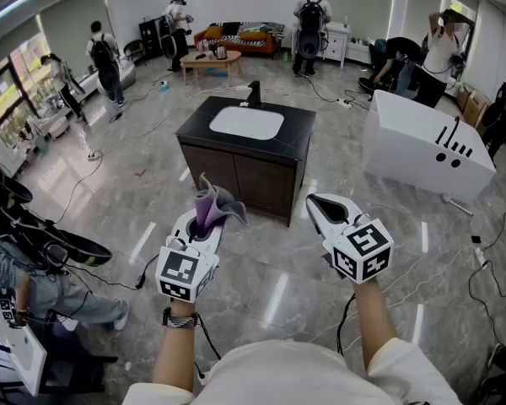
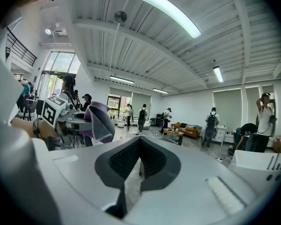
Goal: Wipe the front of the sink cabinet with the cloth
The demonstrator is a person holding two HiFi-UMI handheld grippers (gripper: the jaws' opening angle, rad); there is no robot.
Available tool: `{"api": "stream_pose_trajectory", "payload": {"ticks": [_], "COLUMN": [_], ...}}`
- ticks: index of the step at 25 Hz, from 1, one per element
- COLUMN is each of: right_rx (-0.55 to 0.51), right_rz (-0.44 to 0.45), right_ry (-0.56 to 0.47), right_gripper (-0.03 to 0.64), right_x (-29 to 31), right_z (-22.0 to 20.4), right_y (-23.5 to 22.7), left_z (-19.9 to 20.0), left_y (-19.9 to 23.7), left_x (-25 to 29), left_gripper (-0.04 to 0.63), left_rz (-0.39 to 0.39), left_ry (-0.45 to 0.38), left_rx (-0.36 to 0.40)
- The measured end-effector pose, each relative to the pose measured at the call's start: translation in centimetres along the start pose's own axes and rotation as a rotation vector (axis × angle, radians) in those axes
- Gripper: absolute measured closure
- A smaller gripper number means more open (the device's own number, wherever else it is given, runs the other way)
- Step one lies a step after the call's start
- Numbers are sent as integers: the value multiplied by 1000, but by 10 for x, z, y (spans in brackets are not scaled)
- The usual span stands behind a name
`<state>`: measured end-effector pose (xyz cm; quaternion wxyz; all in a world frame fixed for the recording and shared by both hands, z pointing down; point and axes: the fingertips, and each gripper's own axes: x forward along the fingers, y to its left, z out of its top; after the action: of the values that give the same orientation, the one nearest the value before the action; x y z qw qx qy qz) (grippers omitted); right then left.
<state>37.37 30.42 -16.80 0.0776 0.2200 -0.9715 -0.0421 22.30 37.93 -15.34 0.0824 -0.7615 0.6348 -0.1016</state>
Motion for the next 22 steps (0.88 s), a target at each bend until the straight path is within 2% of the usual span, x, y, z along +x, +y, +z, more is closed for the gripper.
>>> {"api": "stream_pose_trajectory", "payload": {"ticks": [4, 8, 13, 22], "right_rx": [-8, -6, 56, 22], "right_rz": [-4, 35, 58, 140], "right_ry": [1, -35, -94, -78], "right_gripper": [612, 611, 611, 612], "right_x": [1, -3, -8, -8], "right_z": [-2, 2, 8, 0], "right_y": [2, 6, 0, -7], "left_z": [-4, -6, -10, -13], "left_y": [7, 11, 8, -7], "left_x": [-4, -10, -11, 0], "left_gripper": [548, 548, 548, 548], "left_rz": [18, 34, 51, 77], "left_ry": [2, 7, 26, 44], "left_rx": [-17, -38, -58, -68]}}
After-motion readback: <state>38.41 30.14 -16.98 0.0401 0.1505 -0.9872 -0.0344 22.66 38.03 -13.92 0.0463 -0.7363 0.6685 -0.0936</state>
